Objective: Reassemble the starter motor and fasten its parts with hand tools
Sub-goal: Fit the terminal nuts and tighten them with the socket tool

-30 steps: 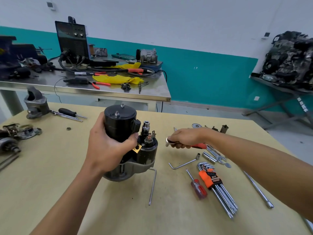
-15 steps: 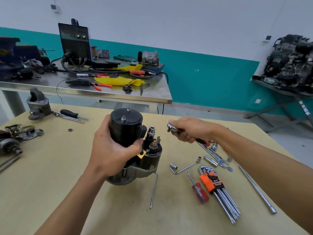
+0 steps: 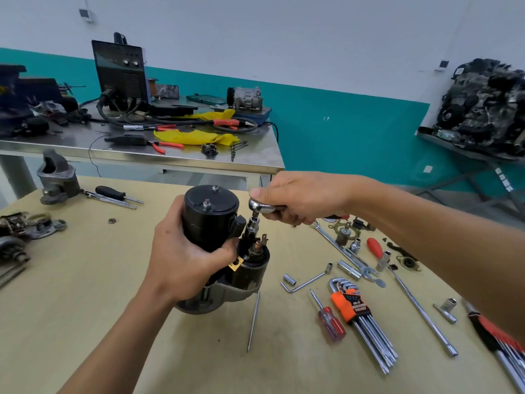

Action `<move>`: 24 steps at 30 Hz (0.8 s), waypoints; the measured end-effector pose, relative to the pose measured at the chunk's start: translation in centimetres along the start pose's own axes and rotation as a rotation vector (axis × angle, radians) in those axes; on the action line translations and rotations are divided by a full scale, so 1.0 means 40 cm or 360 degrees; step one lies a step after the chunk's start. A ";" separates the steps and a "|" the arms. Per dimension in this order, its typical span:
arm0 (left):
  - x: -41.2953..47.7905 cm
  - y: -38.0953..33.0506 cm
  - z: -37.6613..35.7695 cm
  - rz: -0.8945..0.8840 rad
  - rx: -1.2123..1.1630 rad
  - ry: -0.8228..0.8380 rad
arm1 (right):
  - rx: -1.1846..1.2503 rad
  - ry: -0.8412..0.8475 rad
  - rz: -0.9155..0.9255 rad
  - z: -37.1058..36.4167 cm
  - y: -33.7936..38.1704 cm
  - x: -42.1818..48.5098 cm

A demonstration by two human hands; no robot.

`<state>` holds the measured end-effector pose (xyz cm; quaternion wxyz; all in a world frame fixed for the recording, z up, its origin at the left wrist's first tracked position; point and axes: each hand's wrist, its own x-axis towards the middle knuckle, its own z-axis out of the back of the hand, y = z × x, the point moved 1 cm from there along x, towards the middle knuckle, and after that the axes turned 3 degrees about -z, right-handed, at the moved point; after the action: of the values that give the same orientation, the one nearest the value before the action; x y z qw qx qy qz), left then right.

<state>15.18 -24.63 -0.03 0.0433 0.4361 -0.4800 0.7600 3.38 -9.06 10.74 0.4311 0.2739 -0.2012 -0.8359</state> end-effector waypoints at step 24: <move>-0.014 0.012 -0.020 0.0071 0.0159 -0.0283 | 0.0137 -0.0449 -0.0513 -0.079 0.029 0.010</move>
<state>14.81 -24.09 -0.89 -0.0383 0.4925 -0.4530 0.7421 5.90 -10.35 8.85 0.2472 0.2012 -0.2487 -0.9146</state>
